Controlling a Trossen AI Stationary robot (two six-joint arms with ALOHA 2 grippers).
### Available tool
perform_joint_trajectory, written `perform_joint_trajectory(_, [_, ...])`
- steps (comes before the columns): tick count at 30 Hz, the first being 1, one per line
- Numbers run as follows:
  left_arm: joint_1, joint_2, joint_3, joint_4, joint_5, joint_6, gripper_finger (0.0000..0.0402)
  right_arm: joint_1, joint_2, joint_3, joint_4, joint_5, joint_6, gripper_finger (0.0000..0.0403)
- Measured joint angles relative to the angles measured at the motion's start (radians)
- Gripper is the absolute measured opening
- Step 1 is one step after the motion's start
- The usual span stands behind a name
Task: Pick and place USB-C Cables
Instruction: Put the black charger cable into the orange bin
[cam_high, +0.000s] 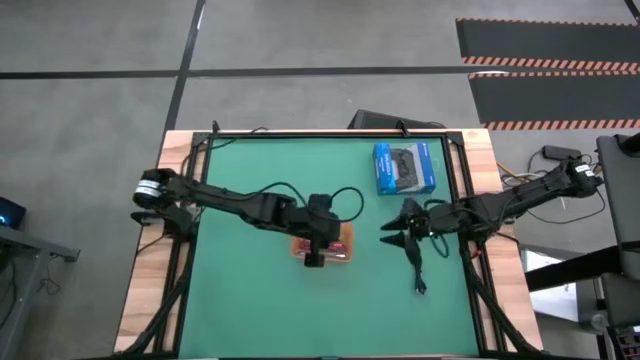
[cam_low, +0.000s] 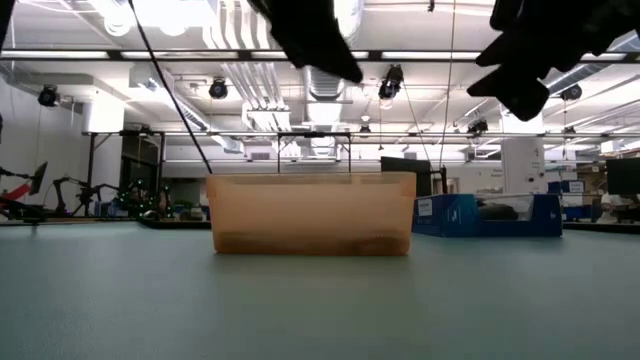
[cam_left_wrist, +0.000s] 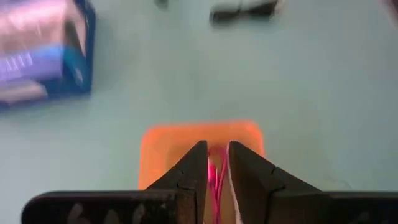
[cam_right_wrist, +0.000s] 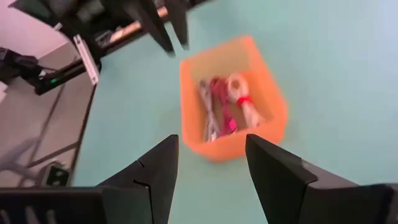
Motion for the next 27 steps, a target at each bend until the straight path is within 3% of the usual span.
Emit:
perform_joint_trajectory(7, [-0.009, -0.141, -0.165, 0.252, -0.013, 0.056, 0.0052, 0.076, 0.137, 0.058, -0.037, -0.022, 0.205, 0.0178])
perform_joint_trajectory(13, [-0.008, -0.271, -0.291, 0.426, -0.043, 0.084, 0.0052, 0.159, 0.226, 0.157, -0.244, -0.021, 0.429, 0.0178])
perform_joint_trajectory(20, [-0.008, -0.387, -0.365, 0.469, -0.052, 0.101, 0.0052, 0.245, 0.321, 0.295, -0.579, -0.025, 0.693, 0.0178])
perform_joint_trajectory(27, [-0.007, -0.458, -0.405, 0.478, -0.054, 0.101, 0.0052, 0.300, 0.387, 0.379, -0.767, -0.131, 0.941, 0.0178])
